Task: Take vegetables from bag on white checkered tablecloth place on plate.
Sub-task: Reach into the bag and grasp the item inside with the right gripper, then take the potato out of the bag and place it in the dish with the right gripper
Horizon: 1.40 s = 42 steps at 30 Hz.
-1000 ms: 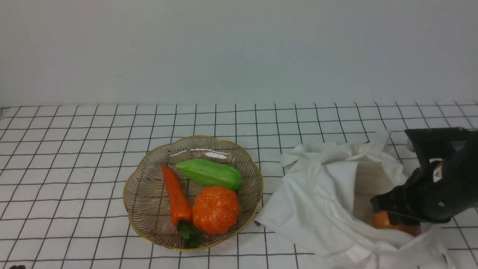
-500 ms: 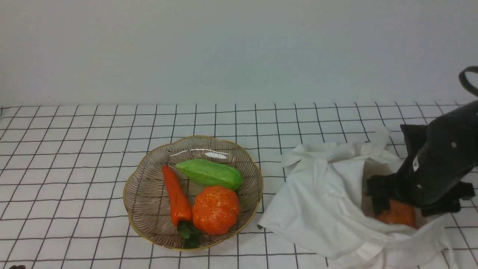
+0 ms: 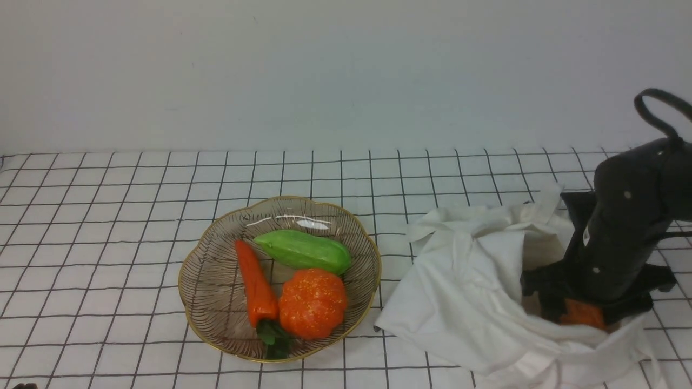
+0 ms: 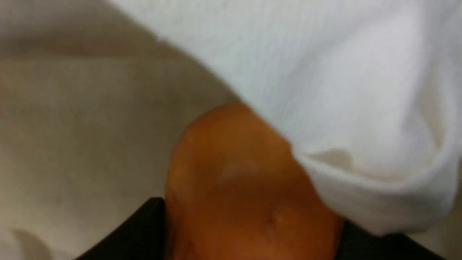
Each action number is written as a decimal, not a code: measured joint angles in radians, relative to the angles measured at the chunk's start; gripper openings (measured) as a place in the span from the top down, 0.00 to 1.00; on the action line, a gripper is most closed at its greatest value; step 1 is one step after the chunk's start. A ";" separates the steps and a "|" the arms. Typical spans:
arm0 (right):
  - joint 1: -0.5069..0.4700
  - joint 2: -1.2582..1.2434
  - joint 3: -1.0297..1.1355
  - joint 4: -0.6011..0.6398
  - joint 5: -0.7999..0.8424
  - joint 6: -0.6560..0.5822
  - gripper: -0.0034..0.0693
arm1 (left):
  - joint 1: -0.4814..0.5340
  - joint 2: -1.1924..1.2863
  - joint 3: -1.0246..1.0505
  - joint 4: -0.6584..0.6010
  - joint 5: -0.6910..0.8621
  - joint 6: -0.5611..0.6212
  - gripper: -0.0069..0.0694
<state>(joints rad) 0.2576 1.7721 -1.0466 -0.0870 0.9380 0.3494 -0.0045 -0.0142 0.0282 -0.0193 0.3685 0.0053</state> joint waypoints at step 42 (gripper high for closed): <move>0.510 0.451 -0.841 0.531 -0.058 -0.511 0.24 | 0.000 0.000 0.000 0.000 0.000 0.000 0.92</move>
<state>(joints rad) 0.7678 2.2226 -1.8879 0.4442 0.8804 -0.1620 -0.0045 -0.0142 0.0282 -0.0193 0.3685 0.0053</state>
